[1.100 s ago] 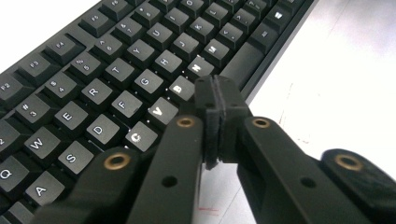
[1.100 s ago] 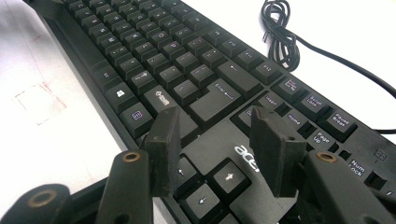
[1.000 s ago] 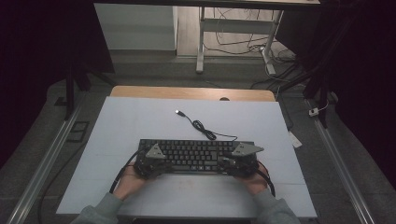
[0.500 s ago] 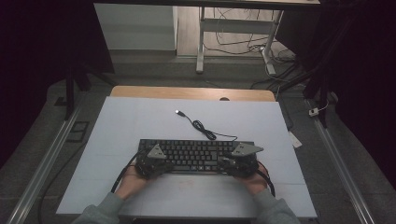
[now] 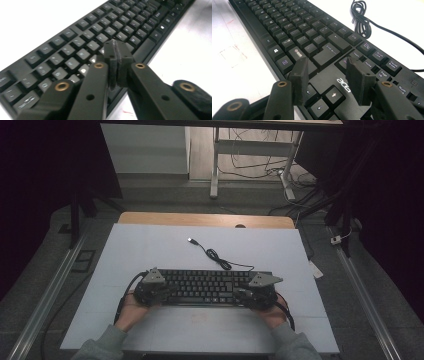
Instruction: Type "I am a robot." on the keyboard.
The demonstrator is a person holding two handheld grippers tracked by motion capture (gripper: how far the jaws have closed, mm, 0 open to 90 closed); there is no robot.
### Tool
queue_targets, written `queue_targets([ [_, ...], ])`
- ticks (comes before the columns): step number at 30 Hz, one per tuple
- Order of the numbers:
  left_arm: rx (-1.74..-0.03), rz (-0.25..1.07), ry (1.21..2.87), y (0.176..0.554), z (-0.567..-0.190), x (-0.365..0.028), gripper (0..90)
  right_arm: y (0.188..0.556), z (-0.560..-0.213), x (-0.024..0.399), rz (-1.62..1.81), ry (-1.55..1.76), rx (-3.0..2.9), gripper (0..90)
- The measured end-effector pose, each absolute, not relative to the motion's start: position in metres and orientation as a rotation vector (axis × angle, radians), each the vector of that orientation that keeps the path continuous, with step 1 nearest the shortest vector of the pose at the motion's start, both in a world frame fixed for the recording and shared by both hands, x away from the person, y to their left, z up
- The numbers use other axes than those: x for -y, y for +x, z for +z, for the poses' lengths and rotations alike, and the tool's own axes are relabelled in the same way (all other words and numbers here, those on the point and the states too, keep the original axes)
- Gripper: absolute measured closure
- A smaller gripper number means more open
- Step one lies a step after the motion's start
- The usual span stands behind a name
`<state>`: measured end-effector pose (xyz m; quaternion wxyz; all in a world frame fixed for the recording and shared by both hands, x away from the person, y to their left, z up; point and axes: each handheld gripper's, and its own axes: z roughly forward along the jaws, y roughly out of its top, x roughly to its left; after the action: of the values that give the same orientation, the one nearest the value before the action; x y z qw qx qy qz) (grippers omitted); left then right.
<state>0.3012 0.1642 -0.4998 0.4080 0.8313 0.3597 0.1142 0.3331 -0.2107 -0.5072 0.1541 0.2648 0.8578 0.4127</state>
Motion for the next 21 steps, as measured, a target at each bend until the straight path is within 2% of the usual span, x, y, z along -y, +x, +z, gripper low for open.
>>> queue_targets([
  [10, -0.984, 0.319, 2.051, 0.305, -0.498, -0.177, 58.0, 0.332, -0.507, 0.211, 1.199, 0.755, -2.457, 53.1],
  [16, -1.020, 0.327, 2.043, 0.308, -0.500, -0.180, 49.6, 0.333, -0.507, 0.212, 1.200, 0.751, -2.455, 53.2],
  [21, -1.037, 0.324, 2.047, 0.310, -0.501, -0.180, 46.3, 0.333, -0.507, 0.212, 1.197, 0.751, -2.458, 53.2],
])
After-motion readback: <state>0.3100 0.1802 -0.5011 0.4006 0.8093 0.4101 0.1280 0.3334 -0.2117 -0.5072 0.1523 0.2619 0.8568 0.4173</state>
